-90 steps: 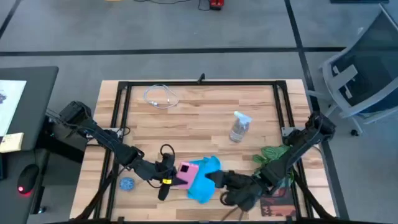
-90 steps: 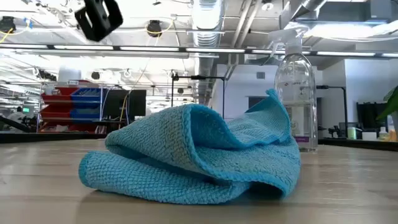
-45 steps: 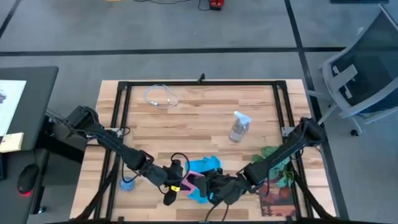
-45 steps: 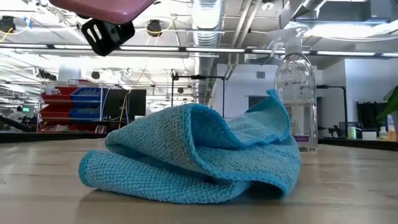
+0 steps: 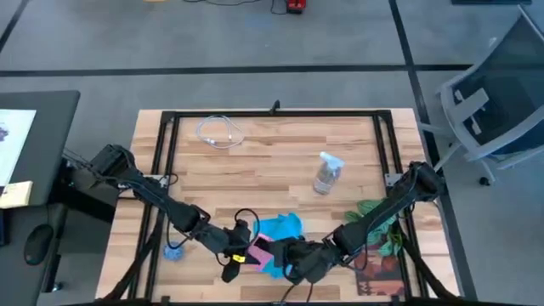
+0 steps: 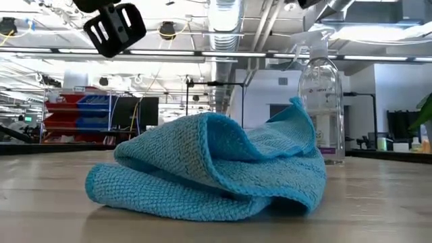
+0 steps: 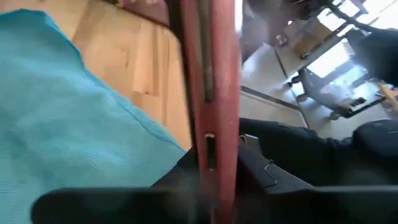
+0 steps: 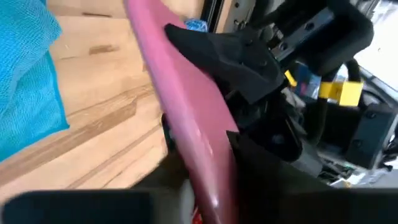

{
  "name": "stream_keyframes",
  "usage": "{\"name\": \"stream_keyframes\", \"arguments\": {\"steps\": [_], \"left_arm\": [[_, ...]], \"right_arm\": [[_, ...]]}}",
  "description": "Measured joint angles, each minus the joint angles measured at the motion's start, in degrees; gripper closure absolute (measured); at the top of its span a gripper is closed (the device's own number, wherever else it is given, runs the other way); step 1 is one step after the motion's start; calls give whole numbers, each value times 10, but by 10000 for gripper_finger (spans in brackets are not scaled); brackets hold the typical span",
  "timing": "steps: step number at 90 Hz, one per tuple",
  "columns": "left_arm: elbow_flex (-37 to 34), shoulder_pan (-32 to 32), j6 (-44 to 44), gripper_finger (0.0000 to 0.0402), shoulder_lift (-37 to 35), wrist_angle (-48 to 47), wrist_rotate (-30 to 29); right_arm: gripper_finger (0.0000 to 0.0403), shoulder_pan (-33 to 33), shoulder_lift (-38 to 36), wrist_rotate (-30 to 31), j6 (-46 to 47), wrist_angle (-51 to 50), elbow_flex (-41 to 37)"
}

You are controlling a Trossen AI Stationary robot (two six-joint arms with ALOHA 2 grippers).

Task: Apply microfiber cloth
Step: Wipe the front of the cellphone with a microfiber cloth

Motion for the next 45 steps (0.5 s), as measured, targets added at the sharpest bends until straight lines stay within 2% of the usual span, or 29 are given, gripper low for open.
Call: {"name": "stream_keyframes", "arguments": {"steps": [8,21,26,34,40,45], "left_arm": [[0,7,25,330,0,-12,4],[1,25,64,261,-12,-83,19],[1,31,72,242,-22,-134,-1],[0,37,69,231,-40,-221,-55],[0,39,69,231,-50,-236,-96],[0,40,85,232,-54,-223,-114]], "right_arm": [[333,3,0,9,52,-24,0],[351,2,0,10,229,-96,0],[383,2,0,5,318,-143,-1],[391,-8,1,-10,451,-215,14],[391,-20,0,-40,549,-283,42],[391,-36,-1,-91,626,-347,72]]}}
